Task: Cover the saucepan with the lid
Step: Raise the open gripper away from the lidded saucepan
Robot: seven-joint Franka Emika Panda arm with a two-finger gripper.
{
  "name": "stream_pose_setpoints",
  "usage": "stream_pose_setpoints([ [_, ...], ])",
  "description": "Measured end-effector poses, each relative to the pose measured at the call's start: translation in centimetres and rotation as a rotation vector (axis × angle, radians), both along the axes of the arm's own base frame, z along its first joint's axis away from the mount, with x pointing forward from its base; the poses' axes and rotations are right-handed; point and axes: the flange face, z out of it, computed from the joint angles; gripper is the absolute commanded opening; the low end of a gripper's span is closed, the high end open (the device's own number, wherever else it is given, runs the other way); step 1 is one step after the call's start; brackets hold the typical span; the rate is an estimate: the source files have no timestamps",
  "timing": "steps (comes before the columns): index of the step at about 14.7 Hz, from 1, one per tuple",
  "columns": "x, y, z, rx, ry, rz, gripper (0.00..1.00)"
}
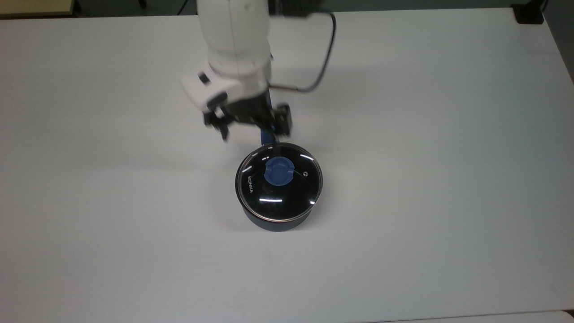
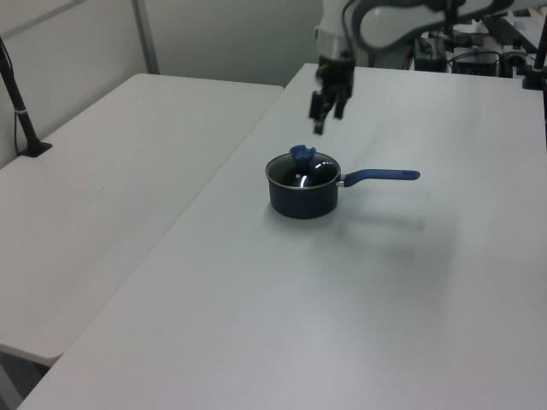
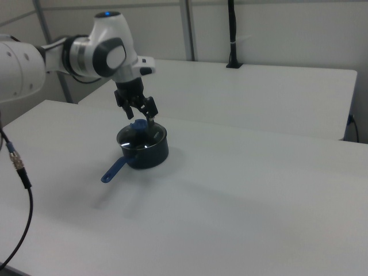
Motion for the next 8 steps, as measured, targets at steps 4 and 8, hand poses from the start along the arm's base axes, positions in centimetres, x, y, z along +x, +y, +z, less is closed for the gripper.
stream_pose_setpoints([
  [4, -5.2, -1.3, 5.9, -0.081, 0.061, 0.064, 1.0],
  [8, -8.6, -1.3, 7.1, -0.089, 0.091, 0.095, 1.0],
])
